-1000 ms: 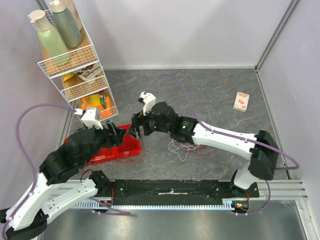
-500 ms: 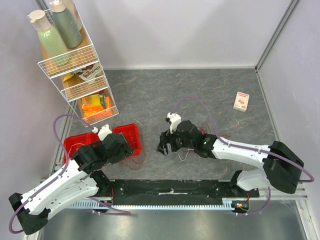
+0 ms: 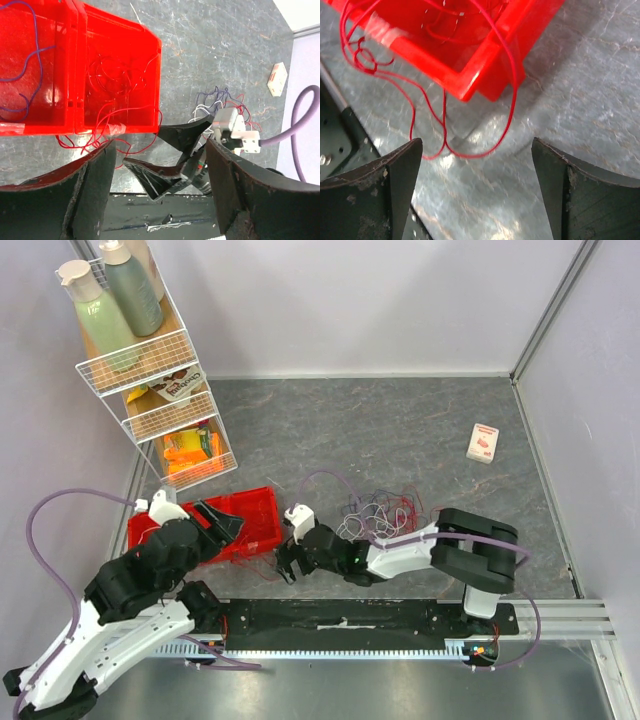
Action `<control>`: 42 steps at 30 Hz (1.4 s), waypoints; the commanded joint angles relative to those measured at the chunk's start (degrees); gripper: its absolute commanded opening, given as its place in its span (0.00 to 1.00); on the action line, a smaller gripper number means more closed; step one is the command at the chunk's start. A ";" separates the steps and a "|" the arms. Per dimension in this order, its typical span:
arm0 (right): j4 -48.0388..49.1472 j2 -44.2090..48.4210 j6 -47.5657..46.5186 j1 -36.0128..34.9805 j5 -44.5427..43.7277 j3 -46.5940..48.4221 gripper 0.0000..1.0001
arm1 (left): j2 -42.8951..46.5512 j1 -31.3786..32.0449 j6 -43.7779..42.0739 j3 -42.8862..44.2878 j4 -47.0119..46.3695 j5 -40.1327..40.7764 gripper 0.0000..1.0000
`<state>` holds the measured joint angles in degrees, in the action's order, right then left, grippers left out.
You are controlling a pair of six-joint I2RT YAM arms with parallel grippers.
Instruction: Untangle the cables
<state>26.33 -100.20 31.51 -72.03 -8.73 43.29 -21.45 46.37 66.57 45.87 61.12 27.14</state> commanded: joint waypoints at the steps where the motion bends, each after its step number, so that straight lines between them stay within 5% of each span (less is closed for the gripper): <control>1: 4.34 -4.55 4.08 -2.50 -12.08 6.28 0.95 | -0.78 0.04 -3.99 2.21 0.14 4.07 0.79; 4: 3.92 -6.66 7.50 -4.43 -18.58 8.03 0.81 | -1.92 0.04 -5.48 2.56 -1.26 4.42 0.79; 7: -2.39 -9.21 10.76 -5.14 -21.32 11.98 0.34 | -2.72 0.04 -8.02 2.82 -3.72 4.77 0.79; 11: -6.20 -8.44 10.77 -7.24 -21.67 12.45 0.26 | -3.94 0.04 -12.59 4.75 -6.89 6.17 0.79; 15: -9.17 -3.17 9.89 -7.60 -19.40 10.41 0.00 | -7.10 0.04 -19.17 8.09 -10.84 8.98 0.79; 20: -12.87 5.35 5.33 -7.60 -15.36 10.93 0.00 | -12.81 0.04 -30.94 12.48 -20.14 13.20 0.79; 29: -29.82 8.98 -1.26 -3.65 -13.16 26.13 0.00 | -17.22 0.04 -56.35 14.96 -45.97 25.67 0.80; 35: -32.74 8.09 -3.65 0.22 -10.87 33.26 0.00 | -5.29 0.12 -69.09 2.15 -68.39 28.68 0.80; 42: -32.48 6.17 -2.94 5.23 -4.11 39.41 0.00 | 7.82 -0.05 -76.05 -10.09 -80.72 23.84 0.80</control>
<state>-6.07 -92.66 29.56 -68.55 -17.19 77.87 -16.62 46.37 -1.78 39.77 -7.92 51.42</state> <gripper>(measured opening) 0.011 0.802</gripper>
